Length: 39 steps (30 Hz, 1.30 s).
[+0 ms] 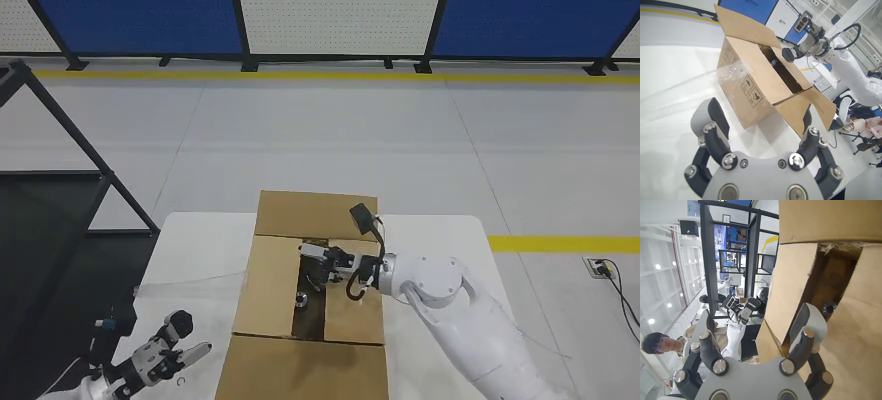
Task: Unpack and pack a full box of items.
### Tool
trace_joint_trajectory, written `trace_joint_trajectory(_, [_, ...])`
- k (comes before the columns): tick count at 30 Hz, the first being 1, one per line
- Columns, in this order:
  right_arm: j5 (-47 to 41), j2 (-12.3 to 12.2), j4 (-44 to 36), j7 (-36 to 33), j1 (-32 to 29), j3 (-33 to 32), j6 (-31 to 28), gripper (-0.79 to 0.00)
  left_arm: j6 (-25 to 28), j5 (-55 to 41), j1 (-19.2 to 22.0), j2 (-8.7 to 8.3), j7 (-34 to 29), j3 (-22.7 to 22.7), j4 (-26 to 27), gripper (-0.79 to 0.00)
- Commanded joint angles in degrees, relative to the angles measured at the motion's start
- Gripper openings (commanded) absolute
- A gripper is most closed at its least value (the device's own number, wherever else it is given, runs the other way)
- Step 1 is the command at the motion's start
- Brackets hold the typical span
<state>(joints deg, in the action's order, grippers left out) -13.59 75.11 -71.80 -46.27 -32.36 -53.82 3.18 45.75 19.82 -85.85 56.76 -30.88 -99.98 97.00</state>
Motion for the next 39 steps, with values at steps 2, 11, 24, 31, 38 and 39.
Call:
trace_joint_trajectory(2, [0.3,0.2,0.5,0.2,0.2,0.5,0.2,0.000,0.0,-0.1,1.7,0.00,-1.6,2.9,-0.9,0.000])
trace_joint_trajectory(11, [1.6,1.7,4.6,1.4,2.3,3.8,0.3,0.000,1.0,-10.2,7.5,-0.54,-11.8,10.1,-4.6,0.000])
trace_joint_trajectory(24, [3.1,3.4,9.8,-1.0,5.4,6.7,-0.7,0.000,1.8,-18.8,9.6,-1.59,-17.3,11.8,-5.7,0.000])
trace_joint_trajectory(31, [0.1,4.7,12.5,-5.7,7.7,7.9,-3.2,0.000,2.1,-19.0,5.7,-2.08,-10.0,5.4,-4.7,0.000])
trace_joint_trajectory(38, [-5.9,5.8,15.0,-9.2,9.3,7.3,-7.4,0.000,2.3,-18.1,1.6,-2.36,-5.8,1.2,-3.5,0.000])
trace_joint_trajectory(39, [-7.0,6.0,15.3,-9.9,9.4,7.1,-8.1,0.000,2.4,-18.1,1.2,-2.38,-5.5,0.9,-3.3,0.000])
